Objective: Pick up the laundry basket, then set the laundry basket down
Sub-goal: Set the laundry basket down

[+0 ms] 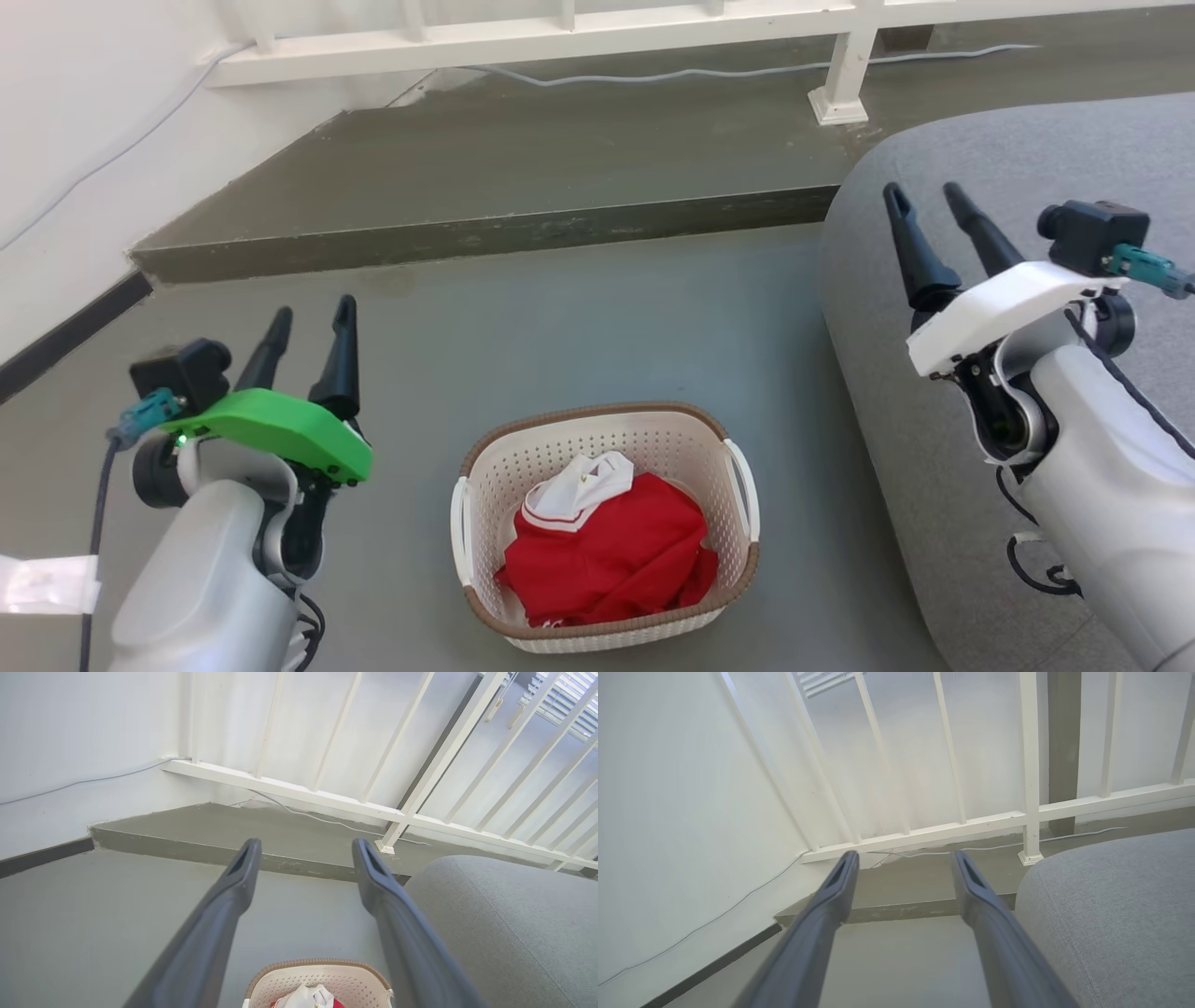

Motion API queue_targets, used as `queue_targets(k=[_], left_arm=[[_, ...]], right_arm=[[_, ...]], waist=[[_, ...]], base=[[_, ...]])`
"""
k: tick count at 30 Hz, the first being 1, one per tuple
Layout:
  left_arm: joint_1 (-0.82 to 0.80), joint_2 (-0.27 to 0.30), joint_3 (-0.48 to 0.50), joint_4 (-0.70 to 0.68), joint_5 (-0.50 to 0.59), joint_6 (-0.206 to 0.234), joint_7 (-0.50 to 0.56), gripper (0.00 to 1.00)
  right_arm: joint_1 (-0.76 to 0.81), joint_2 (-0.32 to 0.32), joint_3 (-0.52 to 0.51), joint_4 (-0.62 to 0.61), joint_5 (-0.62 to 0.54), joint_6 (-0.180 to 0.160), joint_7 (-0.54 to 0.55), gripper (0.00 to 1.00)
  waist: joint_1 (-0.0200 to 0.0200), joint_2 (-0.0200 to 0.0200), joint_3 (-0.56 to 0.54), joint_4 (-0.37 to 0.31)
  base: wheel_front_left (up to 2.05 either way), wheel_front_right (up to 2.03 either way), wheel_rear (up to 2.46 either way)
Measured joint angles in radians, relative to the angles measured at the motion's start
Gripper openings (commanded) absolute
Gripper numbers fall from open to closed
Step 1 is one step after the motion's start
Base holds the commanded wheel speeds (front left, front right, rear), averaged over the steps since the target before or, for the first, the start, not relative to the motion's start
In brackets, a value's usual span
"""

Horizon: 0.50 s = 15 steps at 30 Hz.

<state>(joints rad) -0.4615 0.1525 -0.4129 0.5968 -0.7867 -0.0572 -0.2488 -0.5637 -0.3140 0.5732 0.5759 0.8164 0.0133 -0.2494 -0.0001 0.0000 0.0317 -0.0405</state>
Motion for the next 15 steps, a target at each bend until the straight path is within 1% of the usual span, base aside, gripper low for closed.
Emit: queue_targets(k=[6, 11, 12, 15], left_arm=[[0.062, 0.004, 0.09, -0.136, 0.088, 0.023, 0.0, 1.0], [0.129, 0.004, 0.136, -0.222, 0.167, 0.039, -0.003, 1.0], [0.144, 0.002, 0.144, -0.238, 0.187, 0.041, -0.003, 1.0], [0.184, -0.008, 0.168, -0.278, 0.214, 0.05, -0.003, 1.0]], right_arm=[[0.09, -0.002, -0.11, -0.16, -0.11, -0.024, -0.001, 1.0], [0.202, 0.01, -0.16, -0.241, -0.172, -0.035, -0.002, 1.0], [0.22, 0.015, -0.17, -0.255, -0.182, -0.043, -0.002, 1.0], [0.267, 0.025, -0.195, -0.296, -0.22, -0.046, -0.002, 1.0]], waist=[[0.0, 0.0, -0.007, -0.002], [0.0, 0.0, -0.009, -0.001], [0.0001, 0.0, -0.009, -0.001], [0.0001, 0.0, -0.01, 0.0]], base=[[0.0, 0.0, 0.0], [0.0, 0.0, 0.0], [0.0, 0.0, 0.0], [0.0, 0.0, 0.0]])
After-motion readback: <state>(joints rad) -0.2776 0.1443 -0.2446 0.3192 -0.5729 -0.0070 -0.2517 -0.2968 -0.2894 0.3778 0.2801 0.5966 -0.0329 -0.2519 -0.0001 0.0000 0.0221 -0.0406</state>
